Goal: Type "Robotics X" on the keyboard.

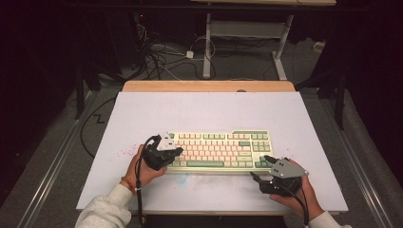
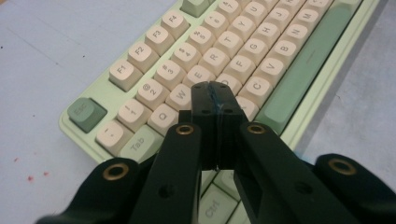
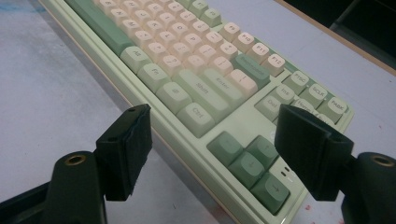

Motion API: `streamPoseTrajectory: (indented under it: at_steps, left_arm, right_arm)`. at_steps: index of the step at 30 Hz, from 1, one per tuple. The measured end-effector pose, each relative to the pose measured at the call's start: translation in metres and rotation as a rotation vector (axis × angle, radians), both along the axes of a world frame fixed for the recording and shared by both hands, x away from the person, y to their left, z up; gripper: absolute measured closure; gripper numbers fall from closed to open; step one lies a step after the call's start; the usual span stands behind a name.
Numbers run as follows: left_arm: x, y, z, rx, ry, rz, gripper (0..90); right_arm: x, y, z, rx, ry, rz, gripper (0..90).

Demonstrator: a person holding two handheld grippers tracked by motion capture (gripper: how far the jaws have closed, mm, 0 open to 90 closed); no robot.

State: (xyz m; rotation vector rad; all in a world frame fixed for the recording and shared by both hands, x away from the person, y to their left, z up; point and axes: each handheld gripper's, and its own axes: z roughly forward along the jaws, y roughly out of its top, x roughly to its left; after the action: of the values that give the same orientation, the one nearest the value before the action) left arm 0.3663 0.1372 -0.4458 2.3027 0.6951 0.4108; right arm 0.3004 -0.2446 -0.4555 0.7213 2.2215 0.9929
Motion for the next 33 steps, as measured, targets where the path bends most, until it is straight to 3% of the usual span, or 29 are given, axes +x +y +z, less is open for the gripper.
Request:
streamPoseTrajectory:
  at_steps: [10,20,22,24,29,33]
  left_arm:
    - [0.009,-0.016,-0.005,0.047,0.020,-0.023,86.5]
    - [0.014,-0.019,-0.003,0.042,0.011,-0.011,86.2]
    - [0.014,-0.020,-0.004,0.054,0.011,-0.013,86.2]
    - [0.016,-0.022,-0.007,0.095,0.029,-0.013,86.8]
    - [0.014,-0.024,-0.006,0.101,0.012,-0.019,86.8]
    - [0.012,-0.024,0.000,0.080,-0.003,-0.019,85.6]
  right_arm:
    - [0.000,0.000,-0.001,-0.004,0.003,0.005,28.1]
    - [0.000,0.002,-0.002,-0.015,0.011,0.015,28.4]
    - [0.000,0.002,-0.002,-0.017,0.012,0.015,28.4]
    - [0.000,0.002,-0.002,-0.021,0.013,0.018,28.6]
    - [-0.001,0.002,-0.002,-0.023,0.014,0.022,28.5]
    - [0.000,0.001,-0.001,-0.019,0.010,0.017,28.5]
